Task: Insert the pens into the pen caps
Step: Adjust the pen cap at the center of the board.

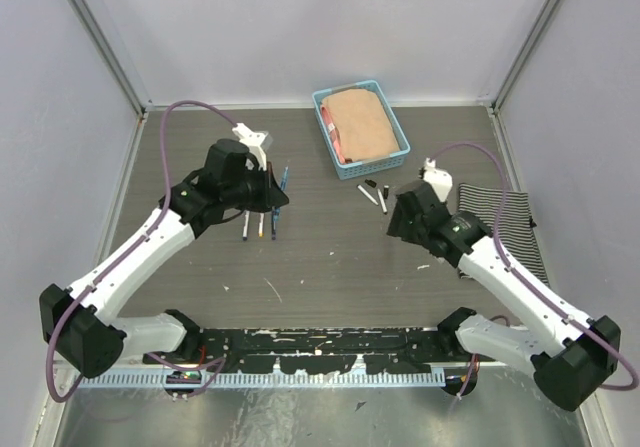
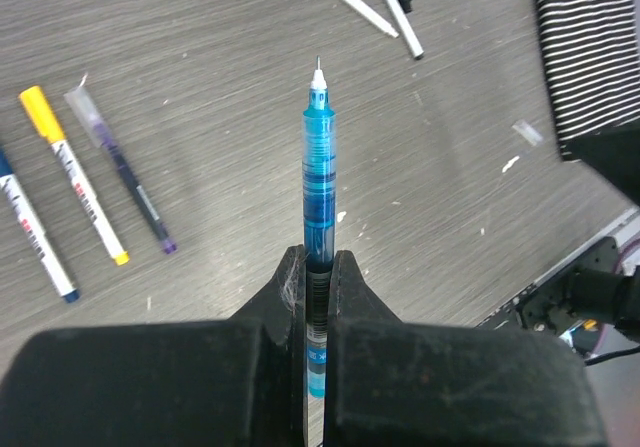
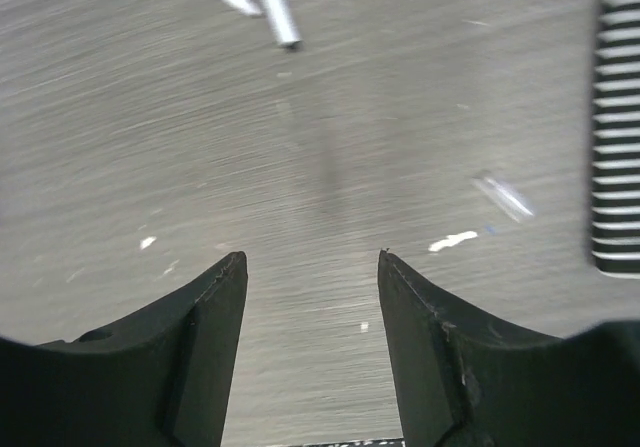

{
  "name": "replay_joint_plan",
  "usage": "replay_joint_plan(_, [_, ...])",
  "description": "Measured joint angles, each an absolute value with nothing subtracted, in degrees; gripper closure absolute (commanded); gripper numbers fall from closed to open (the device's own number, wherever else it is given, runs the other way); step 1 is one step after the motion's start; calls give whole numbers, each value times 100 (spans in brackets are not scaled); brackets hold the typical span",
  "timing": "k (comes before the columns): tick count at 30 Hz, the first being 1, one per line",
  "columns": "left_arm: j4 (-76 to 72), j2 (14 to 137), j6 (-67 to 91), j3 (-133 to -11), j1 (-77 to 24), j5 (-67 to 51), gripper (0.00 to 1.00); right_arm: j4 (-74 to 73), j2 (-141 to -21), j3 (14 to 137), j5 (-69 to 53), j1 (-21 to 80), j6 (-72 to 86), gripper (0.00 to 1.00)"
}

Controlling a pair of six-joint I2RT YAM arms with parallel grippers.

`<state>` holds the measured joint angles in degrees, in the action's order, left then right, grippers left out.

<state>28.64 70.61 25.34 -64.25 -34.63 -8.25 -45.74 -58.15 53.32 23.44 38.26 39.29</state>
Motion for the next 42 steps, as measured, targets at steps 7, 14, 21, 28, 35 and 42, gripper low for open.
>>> replay_joint_plan(7, [3428,6947,2056,-6504,-3297,-639,100,-4595,-5811,4648,1979,2080,3806,24])
replay_joint_plan(14, [3739,6879,1800,-6587,-3277,-480,100,-3999,-6335,4215,1785,1284,3529,19])
replay_joint_plan(21, [3909,6818,1610,-6657,-3277,-395,100,-3277,-7043,3938,1439,718,3124,19])
replay_joint_plan(28, [4084,6764,1398,-6681,-3277,-336,100,-2858,-7419,3857,1017,506,2891,19])
replay_joint_plan(35, [4088,6764,1363,-6681,-3277,-327,100,-2718,-7542,3828,821,473,2884,20])
replay_joint_plan(42, [4088,6764,1354,-6681,-3273,-327,100,-2724,-7743,3828,867,464,3004,20])
